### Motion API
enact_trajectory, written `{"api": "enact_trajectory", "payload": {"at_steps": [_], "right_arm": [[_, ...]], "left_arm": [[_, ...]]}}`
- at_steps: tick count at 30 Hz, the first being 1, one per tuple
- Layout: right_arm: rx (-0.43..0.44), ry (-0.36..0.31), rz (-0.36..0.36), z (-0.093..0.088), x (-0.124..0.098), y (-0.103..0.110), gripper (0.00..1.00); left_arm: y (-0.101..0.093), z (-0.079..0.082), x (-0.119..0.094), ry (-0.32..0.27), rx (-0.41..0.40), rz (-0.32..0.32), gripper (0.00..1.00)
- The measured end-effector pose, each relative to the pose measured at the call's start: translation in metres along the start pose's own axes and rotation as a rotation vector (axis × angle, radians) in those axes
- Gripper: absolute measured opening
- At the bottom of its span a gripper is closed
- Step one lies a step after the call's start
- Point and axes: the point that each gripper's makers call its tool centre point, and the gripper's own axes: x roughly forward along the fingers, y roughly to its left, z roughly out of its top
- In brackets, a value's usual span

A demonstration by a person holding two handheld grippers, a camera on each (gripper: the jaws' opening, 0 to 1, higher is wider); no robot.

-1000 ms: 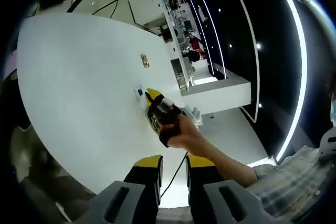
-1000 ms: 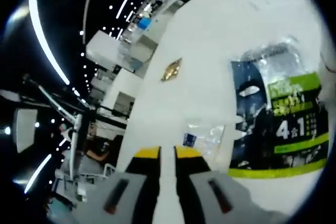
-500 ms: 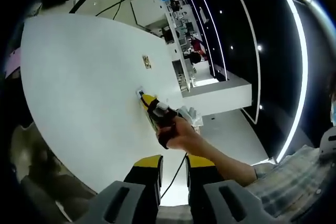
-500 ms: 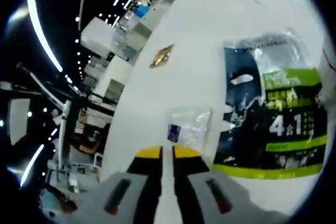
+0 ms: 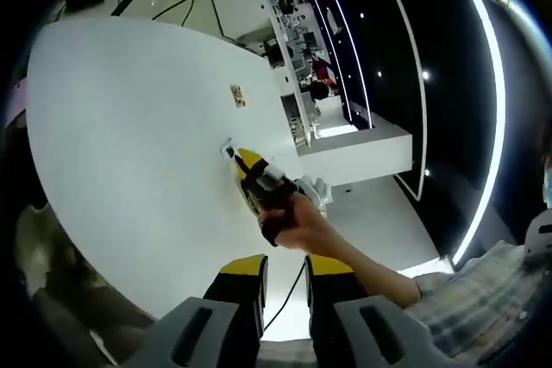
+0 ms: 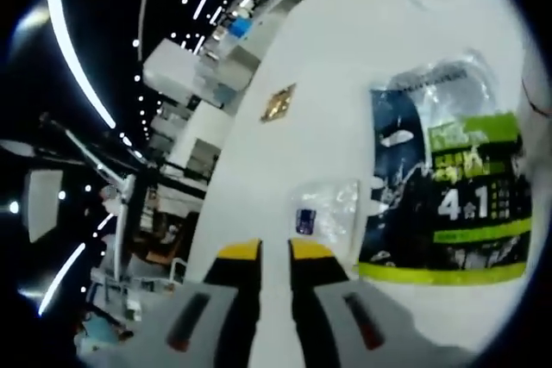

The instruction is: Arrange the skincare products in the storage area until every visible bottle or jar stands upright without overlapping.

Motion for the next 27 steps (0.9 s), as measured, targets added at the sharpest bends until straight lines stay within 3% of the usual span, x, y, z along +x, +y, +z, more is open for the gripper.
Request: {"api": "enact_trajectory", "payload": {"at_steps": [6, 11, 16, 22, 27], "right_arm": [[0.006, -0.017, 0.093, -0.008, -0.02, 0.021, 0.11], [-0.039, -0.011, 0.186, -0.012, -0.032, 0.044, 0.13], [-0.105, -0.062, 0.284, 0.008, -0.045, 0.076, 0.17], [-0.159, -0.116, 0.325, 0.034, -0.063, 0.109, 0.2], [-0.372, -0.083, 0.298, 0.044, -0.061, 0.126, 0.2]], "left_arm": [[-0.002, -0.002, 0.007, 0.018, 0.009, -0.002, 0.18], [-0.002, -0.007, 0.013, 0.038, 0.013, 0.0, 0.18], [-0.006, -0.016, 0.02, 0.05, 0.016, -0.021, 0.18], [-0.012, -0.014, 0.035, 0.106, 0.028, -0.062, 0.18], [-0.02, -0.005, 0.049, 0.159, 0.042, -0.111, 0.18]]}}
